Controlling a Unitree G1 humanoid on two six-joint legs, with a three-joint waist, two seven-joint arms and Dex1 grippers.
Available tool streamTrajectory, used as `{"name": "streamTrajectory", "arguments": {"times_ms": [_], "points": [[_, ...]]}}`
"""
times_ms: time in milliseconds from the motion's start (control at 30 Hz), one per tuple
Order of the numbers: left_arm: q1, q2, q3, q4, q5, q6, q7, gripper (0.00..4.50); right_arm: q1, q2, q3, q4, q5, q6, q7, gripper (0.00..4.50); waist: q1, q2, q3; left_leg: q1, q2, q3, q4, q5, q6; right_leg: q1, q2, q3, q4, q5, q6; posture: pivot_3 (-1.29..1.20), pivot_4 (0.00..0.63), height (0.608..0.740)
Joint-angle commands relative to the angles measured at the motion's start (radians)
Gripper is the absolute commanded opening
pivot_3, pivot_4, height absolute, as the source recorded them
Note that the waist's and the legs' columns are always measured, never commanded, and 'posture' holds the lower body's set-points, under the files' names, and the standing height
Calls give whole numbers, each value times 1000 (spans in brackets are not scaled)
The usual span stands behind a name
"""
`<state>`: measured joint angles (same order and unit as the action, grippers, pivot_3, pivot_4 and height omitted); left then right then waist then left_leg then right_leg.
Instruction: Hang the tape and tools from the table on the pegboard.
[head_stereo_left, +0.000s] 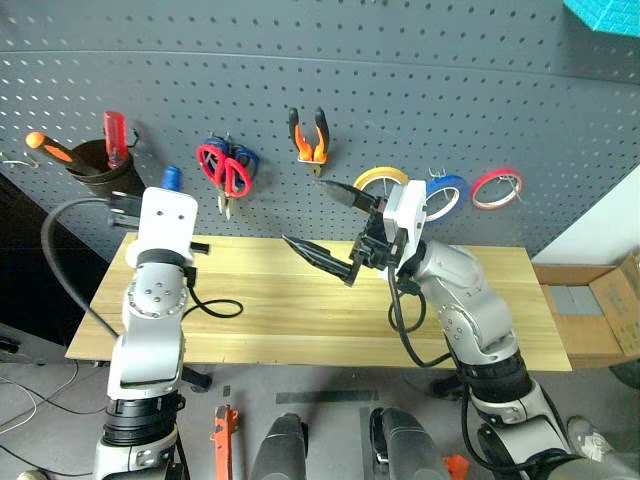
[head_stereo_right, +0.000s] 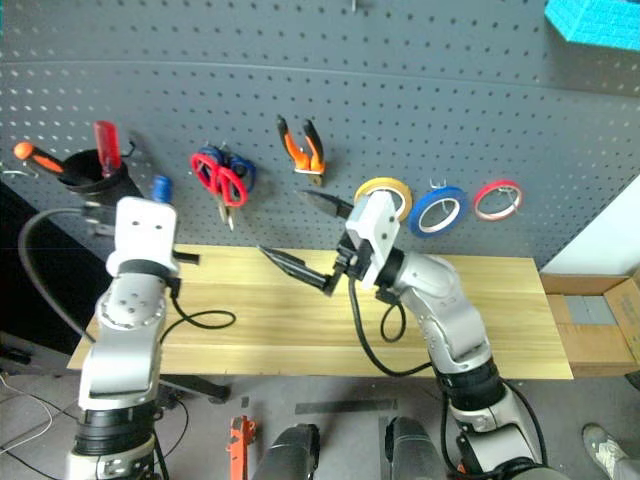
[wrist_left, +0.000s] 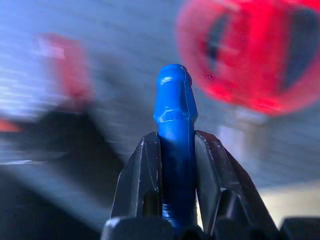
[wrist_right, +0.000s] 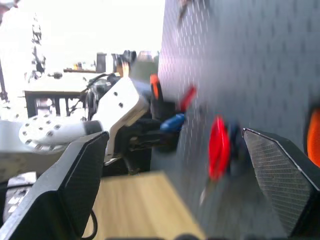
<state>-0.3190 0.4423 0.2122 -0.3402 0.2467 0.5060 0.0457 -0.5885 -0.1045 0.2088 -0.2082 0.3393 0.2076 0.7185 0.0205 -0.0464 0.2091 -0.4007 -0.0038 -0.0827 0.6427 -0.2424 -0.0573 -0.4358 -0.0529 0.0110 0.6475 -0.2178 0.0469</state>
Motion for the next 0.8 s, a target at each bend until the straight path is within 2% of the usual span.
{"name": "streamTrajectory", "arguments": {"times_ms": [33,233,500,633,800], "points": [[-78,54,77,18,15,-84,40,559,-52,26,-25,41,7,-61,-8,4500,8,0,-15,0,0,0,0,0,0,0,0,0,0,0,0,187,53,740],[-282,140,94,295,-27,-228,36,559,-135,70,-44,131,4,-119,-24,4500,30,0,-38,11,0,-2,0,-1,4,14,1,-3,-3,0,0,192,43,740],[-647,201,31,817,-45,-505,49,559,-209,104,-50,184,-22,-183,-50,4500,35,-4,-49,14,0,-1,0,-1,3,16,2,-2,-1,0,0,171,61,740],[-771,212,1,1026,-48,-615,47,559,-237,108,-44,223,-59,-213,-72,4500,30,-3,-48,14,0,-1,-1,-1,3,14,2,-1,-1,0,0,148,94,740],[-830,208,-22,1165,-56,-694,48,559,-235,91,-53,224,-61,-183,-90,4500,17,3,-38,14,0,-1,-1,-2,4,15,2,-1,0,0,0,128,176,740]]}}
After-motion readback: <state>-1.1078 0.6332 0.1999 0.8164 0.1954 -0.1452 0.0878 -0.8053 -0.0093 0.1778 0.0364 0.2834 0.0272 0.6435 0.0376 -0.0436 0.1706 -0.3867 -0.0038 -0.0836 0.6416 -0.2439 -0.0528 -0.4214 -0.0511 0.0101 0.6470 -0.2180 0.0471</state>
